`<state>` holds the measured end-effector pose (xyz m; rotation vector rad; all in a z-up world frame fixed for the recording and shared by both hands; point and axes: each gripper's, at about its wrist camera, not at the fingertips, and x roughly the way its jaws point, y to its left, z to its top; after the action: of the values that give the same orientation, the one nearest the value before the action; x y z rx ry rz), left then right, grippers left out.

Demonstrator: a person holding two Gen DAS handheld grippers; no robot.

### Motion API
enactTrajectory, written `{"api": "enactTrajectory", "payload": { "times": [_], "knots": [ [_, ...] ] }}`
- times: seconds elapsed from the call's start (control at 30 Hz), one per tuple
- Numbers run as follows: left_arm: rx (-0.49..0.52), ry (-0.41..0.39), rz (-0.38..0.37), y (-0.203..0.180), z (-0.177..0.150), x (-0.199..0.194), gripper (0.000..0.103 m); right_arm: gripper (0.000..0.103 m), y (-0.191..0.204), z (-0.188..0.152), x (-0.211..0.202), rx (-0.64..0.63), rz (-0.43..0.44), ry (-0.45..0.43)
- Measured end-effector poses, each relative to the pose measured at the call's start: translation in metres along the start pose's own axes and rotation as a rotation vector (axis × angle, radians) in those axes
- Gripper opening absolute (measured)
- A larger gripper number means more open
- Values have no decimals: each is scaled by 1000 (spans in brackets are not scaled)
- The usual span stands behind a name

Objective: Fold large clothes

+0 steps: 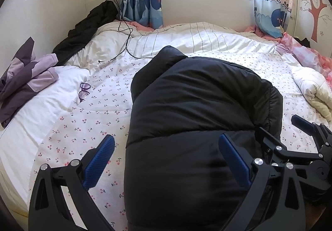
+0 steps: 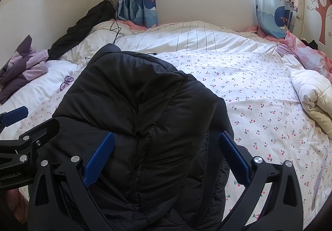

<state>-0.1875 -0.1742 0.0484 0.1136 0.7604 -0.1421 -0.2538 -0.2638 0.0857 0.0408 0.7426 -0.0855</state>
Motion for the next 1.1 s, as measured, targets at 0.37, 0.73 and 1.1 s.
{"api": "enactTrajectory", "payload": {
  "times": [0.37, 0.73, 1.1],
  "knots": [
    [14, -15, 7, -2, 0, -2, 96, 97, 0, 0, 0, 1, 1, 0],
    [13, -15, 0, -2, 0, -2, 96, 97, -1, 0, 1, 1, 2, 1],
    [-62, -40, -38, 8, -2, -2, 96, 97, 4, -1, 2, -18, 3, 8]
  ]
}}
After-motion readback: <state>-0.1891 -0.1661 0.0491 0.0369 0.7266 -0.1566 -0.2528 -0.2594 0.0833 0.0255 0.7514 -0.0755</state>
